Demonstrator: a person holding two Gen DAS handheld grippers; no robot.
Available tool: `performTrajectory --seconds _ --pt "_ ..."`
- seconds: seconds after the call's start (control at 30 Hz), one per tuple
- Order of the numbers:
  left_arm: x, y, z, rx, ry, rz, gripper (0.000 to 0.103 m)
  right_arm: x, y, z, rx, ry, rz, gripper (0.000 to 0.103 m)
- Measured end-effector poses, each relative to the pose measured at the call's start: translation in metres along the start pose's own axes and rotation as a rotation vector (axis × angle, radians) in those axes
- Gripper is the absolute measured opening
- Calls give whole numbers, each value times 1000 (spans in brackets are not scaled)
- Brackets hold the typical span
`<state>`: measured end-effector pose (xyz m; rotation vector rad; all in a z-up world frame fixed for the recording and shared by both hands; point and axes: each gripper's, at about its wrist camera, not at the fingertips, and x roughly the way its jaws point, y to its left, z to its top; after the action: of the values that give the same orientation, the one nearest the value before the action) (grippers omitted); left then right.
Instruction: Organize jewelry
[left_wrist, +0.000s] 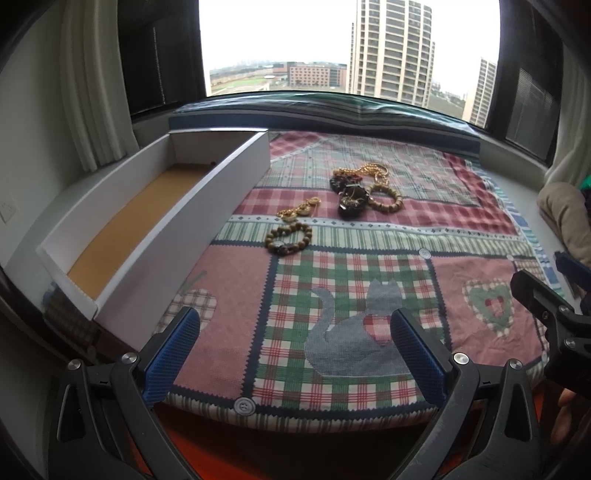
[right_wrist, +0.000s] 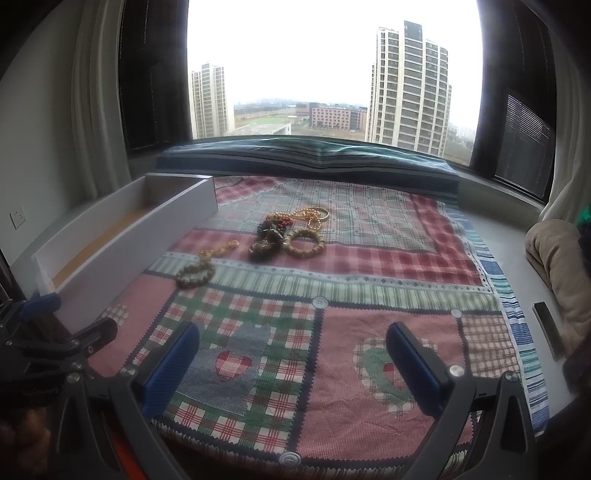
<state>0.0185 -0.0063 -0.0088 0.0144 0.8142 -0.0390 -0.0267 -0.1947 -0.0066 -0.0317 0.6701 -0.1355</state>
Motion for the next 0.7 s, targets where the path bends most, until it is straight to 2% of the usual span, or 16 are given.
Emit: performTrajectory --seconds 0.7 --pt "4 1 -2 -14 14 -12 103 0 10 -4 -27 27 25 103"
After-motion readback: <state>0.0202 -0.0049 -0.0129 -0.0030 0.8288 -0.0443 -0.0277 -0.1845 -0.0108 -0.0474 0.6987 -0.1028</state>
